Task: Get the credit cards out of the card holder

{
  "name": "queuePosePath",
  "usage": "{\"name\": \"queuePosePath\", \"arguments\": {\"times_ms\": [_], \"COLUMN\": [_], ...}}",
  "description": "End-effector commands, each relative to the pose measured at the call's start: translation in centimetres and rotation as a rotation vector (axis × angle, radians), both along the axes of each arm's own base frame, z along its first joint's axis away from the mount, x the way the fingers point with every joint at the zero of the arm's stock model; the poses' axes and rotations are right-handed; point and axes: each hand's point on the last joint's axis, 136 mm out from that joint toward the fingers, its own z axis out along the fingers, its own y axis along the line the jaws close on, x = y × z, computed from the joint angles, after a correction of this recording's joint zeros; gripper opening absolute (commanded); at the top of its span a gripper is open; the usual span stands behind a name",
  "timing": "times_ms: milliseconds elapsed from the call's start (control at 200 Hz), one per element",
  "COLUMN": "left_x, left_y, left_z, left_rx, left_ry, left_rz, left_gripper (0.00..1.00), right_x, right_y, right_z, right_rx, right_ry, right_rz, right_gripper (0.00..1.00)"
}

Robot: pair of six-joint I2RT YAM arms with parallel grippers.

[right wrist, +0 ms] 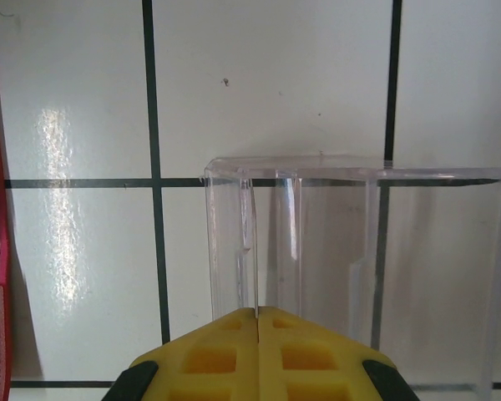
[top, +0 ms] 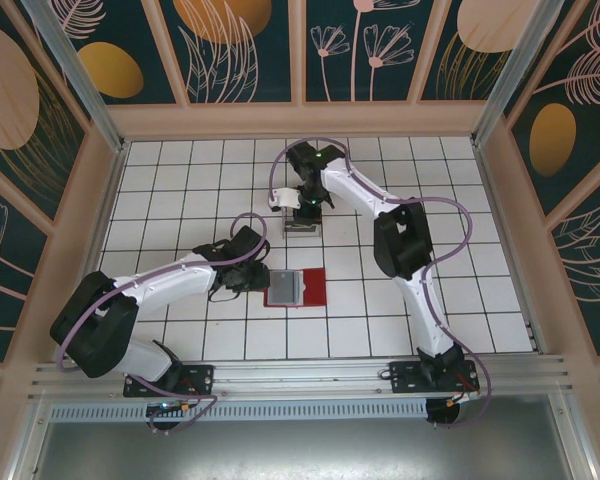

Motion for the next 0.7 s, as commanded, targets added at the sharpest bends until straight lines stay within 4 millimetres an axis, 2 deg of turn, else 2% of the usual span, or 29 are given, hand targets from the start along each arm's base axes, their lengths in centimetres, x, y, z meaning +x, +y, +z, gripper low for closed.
{"name": "queuePosePath", "arguments": {"times_ms": [0, 70, 195, 275, 591, 696], "left_x": [0.1, 0.0, 0.1, 0.1, 0.2, 0.2], "left_y": [0.5, 0.5, 0.5, 0.6, 0.4, 0.4], "left_z": [0.3, 0.3, 0.3, 0.4, 0.5, 0.5], "left_rx": [0.022, 0.022, 0.02, 0.023, 0.018, 0.016], "left_ry": [-0.008, -0.007, -0.009, -0.012, -0.016, -0.016], "left_rz": [0.01, 0.011, 0.012, 0.013, 0.01, 0.011], "left_gripper": [0.35, 0.35, 0.35, 0.35, 0.35, 0.35], "right_x": [-1.5, -1.5, -1.0, -0.7, 1.8, 3.1], "right_y": [0.0, 0.1, 0.3, 0.3, 0.0, -0.4], "right_z": [-1.3, -1.4, -1.2, -0.8, 2.2, 2.6], "right_rx": [-0.024, -0.025, -0.026, -0.029, -0.039, -0.072], "right_ry": [0.075, 0.074, 0.053, 0.029, -0.133, -0.215], "right_rz": [0.002, 0.003, -0.003, -0.007, -0.035, -0.052], "right_gripper": [0.0, 0.02, 0.23, 0.29, 0.33, 0.34]}}
